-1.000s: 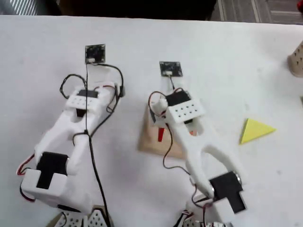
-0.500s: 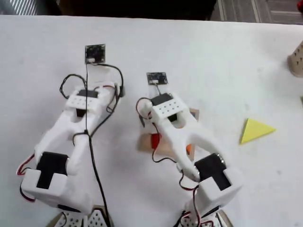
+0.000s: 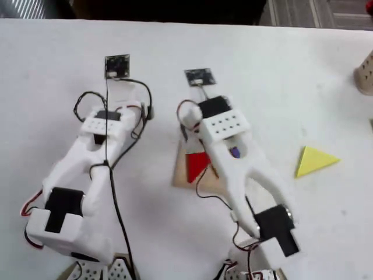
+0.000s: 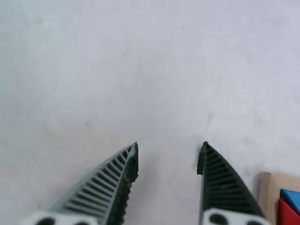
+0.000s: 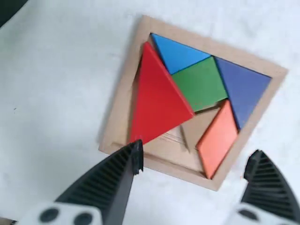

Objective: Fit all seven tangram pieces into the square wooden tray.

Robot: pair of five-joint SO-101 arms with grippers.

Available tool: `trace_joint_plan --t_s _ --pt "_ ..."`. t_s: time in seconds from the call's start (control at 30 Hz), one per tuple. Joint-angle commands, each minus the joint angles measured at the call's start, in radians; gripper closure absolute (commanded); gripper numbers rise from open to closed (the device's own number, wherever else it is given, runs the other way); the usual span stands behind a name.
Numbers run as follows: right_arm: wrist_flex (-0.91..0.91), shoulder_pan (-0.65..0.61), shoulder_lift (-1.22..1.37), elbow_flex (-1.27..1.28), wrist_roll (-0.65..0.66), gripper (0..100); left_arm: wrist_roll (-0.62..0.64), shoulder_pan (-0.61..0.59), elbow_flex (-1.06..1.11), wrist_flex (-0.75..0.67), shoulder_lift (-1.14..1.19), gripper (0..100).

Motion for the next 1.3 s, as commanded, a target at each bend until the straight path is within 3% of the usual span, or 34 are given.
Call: trace_joint_plan --t_s 0.0,0.13,0.33,0.47,0.57,0.7,1.1,1.27 --pt "0.068 0.122 -0.117 -0.044 0.072 66.2 -0.006 0.013 -0.046 0.005 -0.045 78" --pt "0.105 0.285 -0.153 0.012 0.074 70.2 -0.006 0.041 -0.041 0.012 -0.050 78" --pt "-0.045 0.418 -0.156 0.245 0.135 99.4 -0.006 0.163 -0.031 0.101 -0.070 81" --pt "-0.165 0.538 -0.154 0.391 0.210 98.3 -0.009 0.272 -0.020 0.137 -0.159 97" --pt "-0.259 0.659 -0.159 0.488 0.276 98.0 -0.009 0.366 0.011 0.143 -0.191 95" --pt "-0.320 0.740 -0.151 0.568 0.367 98.1 -0.009 0.501 0.089 0.006 -0.189 98" --pt "-0.386 0.765 -0.151 0.605 0.399 98.1 0.000 0.716 0.221 -0.388 -0.136 98" --pt "-0.386 0.765 -0.151 0.605 0.400 98.1 0.002 0.691 0.123 -0.394 0.019 98"
